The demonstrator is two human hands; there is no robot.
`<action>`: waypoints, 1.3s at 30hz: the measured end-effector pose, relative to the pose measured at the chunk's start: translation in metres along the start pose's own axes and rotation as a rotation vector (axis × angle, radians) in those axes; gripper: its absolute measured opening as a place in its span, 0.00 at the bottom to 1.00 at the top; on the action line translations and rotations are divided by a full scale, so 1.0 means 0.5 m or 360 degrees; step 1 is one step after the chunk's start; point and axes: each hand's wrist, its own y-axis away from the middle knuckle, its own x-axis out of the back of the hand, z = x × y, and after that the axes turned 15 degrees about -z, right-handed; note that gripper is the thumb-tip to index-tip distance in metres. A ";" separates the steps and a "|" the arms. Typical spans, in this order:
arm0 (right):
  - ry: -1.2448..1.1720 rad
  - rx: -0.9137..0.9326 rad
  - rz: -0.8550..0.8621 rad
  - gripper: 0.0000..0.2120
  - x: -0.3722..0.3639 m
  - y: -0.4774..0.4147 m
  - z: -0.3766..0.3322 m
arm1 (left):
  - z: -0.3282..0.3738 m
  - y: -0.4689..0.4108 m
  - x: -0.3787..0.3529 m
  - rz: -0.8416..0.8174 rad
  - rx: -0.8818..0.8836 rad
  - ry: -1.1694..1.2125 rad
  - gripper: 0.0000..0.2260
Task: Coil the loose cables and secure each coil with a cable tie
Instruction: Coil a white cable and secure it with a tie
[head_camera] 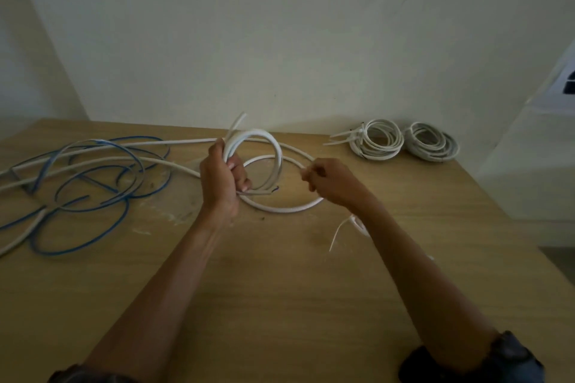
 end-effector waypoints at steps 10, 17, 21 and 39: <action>0.1041 -0.0711 -0.0413 0.20 0.003 0.058 0.021 | -0.038 -0.010 0.006 0.0089 0.0073 -0.0133 0.18; 0.1037 -0.0759 -0.0196 0.24 -0.008 0.059 0.032 | -0.027 -0.010 0.019 0.0162 0.0010 -0.0124 0.19; 0.0784 -0.0683 -0.0149 0.23 -0.015 0.045 0.045 | -0.025 -0.009 0.026 0.0161 -0.0006 -0.0105 0.19; 0.0465 0.0522 0.0360 0.07 -0.099 0.045 0.008 | -0.041 -0.025 0.062 -0.0185 0.0130 -0.0315 0.17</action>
